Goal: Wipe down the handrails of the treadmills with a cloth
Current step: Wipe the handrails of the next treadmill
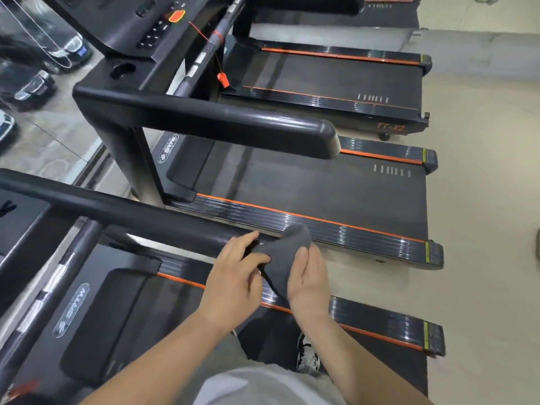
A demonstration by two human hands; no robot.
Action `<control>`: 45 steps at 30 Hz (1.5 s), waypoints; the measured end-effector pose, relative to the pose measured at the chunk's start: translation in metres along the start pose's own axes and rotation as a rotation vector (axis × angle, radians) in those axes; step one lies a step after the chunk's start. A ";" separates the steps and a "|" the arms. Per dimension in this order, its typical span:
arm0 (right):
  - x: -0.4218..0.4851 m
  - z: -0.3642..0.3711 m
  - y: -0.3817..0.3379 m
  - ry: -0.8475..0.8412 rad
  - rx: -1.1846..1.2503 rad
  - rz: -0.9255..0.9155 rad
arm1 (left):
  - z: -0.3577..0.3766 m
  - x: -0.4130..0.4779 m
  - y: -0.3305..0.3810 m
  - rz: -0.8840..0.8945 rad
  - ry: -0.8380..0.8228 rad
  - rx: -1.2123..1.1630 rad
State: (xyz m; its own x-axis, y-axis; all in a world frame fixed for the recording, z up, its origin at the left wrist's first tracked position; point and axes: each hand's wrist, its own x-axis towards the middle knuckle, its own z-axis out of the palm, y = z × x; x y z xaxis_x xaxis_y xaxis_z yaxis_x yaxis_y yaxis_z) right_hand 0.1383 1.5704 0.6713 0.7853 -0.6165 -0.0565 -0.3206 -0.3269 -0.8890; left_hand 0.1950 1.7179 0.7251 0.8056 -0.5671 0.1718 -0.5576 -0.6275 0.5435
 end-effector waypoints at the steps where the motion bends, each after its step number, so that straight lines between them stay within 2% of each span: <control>1: -0.014 0.009 0.003 0.035 -0.064 -0.026 | 0.000 -0.001 -0.003 0.019 -0.007 -0.009; 4: -0.037 0.039 0.001 0.078 -0.262 0.066 | -0.008 -0.001 -0.012 0.079 -0.028 -0.023; 9: -0.008 0.029 -0.017 0.124 -0.429 -0.057 | -0.038 -0.001 -0.039 0.079 0.039 -0.059; 11: 0.024 0.015 -0.034 -0.027 -0.451 0.002 | -0.045 -0.002 -0.049 0.068 0.035 -0.061; 14: 0.067 0.006 -0.062 -0.409 -0.488 0.234 | -0.050 -0.006 -0.056 0.024 0.026 -0.052; 16: 0.079 0.011 -0.071 -0.490 -0.582 0.239 | -0.054 -0.010 -0.059 0.008 0.025 -0.026; 17: 0.080 0.017 -0.073 -0.473 -0.632 0.212 | -0.056 -0.012 -0.060 -0.004 0.003 -0.025; 19: 0.068 0.034 -0.075 -0.326 -0.756 0.098 | -0.056 -0.018 -0.061 -0.079 -0.112 -0.050; 21: 0.041 0.046 -0.079 -0.155 -0.874 -0.109 | -0.050 -0.028 -0.060 -0.176 -0.239 -0.062; 23: 0.013 0.049 -0.070 -0.054 -0.933 -0.318 | -0.040 -0.035 -0.057 -0.274 -0.300 -0.160; 28: -0.007 0.021 -0.014 -0.110 -0.950 -0.524 | -0.014 -0.029 -0.055 -0.443 -0.317 -0.337; 31: 0.004 -0.006 0.007 -0.161 -0.721 -0.519 | -0.007 -0.025 -0.049 -0.473 -0.317 -0.387; 34: 0.019 -0.024 0.007 -0.338 -0.431 -0.354 | -0.004 -0.029 -0.044 -0.491 -0.297 -0.416; 38: 0.038 -0.016 -0.008 -0.337 0.141 0.287 | -0.004 -0.043 -0.052 -0.522 -0.305 -0.464; 41: 0.057 -0.016 -0.031 -0.391 0.164 0.574 | -0.007 -0.053 -0.064 -0.528 -0.305 -0.460; 45: 0.053 -0.012 -0.040 -0.271 0.147 0.652 | -0.010 -0.059 -0.077 -0.548 -0.326 -0.438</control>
State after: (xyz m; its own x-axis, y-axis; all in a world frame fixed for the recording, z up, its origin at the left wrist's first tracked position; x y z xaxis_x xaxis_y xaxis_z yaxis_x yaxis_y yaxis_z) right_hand 0.1868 1.5420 0.7096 0.5683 -0.4478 -0.6903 -0.7092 0.1589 -0.6869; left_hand 0.1929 1.8048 0.6815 0.8060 -0.4073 -0.4295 0.0888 -0.6342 0.7680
